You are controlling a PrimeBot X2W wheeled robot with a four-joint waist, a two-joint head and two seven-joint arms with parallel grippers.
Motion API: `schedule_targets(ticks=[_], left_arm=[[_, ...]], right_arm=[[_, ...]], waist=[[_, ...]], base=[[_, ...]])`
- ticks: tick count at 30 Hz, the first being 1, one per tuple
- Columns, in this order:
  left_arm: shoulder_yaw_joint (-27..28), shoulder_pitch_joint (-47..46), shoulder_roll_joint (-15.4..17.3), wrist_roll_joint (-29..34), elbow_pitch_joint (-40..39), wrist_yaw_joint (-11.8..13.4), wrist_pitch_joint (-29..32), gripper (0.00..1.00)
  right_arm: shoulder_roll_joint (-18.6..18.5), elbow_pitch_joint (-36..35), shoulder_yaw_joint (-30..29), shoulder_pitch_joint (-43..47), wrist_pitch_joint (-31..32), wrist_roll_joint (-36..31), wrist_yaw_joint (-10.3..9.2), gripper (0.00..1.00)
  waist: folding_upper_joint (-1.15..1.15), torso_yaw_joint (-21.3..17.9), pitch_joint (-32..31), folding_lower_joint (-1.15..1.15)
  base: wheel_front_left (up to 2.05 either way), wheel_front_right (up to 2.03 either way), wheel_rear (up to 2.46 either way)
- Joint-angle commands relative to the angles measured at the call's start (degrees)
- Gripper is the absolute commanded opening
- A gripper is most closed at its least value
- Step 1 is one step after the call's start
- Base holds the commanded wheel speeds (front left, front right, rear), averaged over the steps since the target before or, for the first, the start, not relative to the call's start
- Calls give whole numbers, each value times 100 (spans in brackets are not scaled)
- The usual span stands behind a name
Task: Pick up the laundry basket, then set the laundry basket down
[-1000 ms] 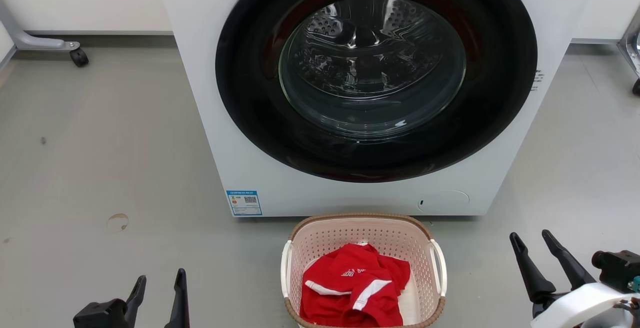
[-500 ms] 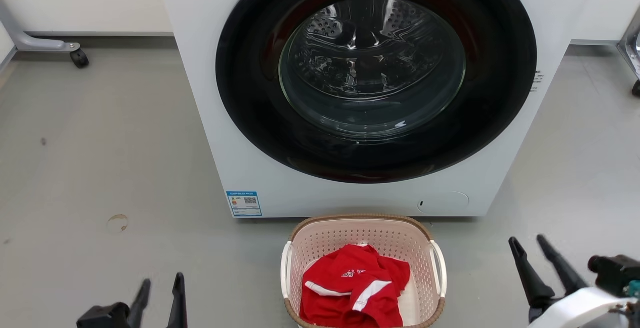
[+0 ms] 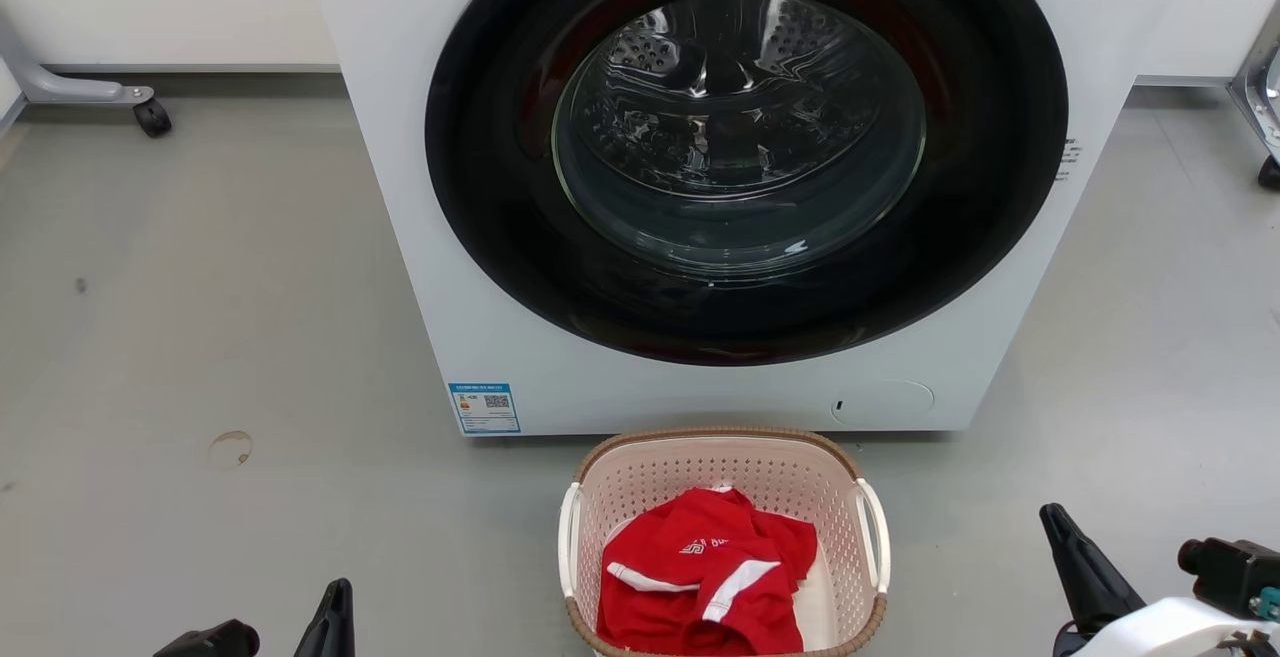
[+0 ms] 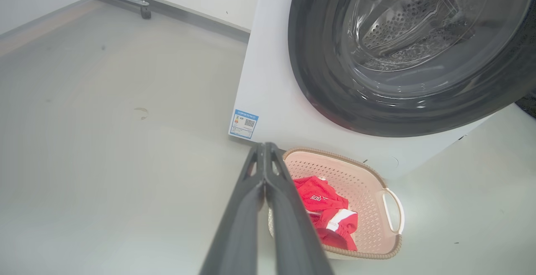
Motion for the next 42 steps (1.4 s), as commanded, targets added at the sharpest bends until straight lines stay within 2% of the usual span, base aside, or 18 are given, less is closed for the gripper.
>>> schedule_targets(ticks=[1, 42], left_arm=[[127, -191, 40, -175, -90, -84, 16, 0], [807, -716, -339, -2254, 431, -761, 229, 0]], right_arm=[[-118, -132, -139, -211, 58, 156, -5, 0], [81, -305, -1085, -374, 699, 1845, -10, 0]], waist=[[0, -6, 4, -1], [0, -136, 38, -2]], base=[[0, 0, 0], [0, 0, 0]])
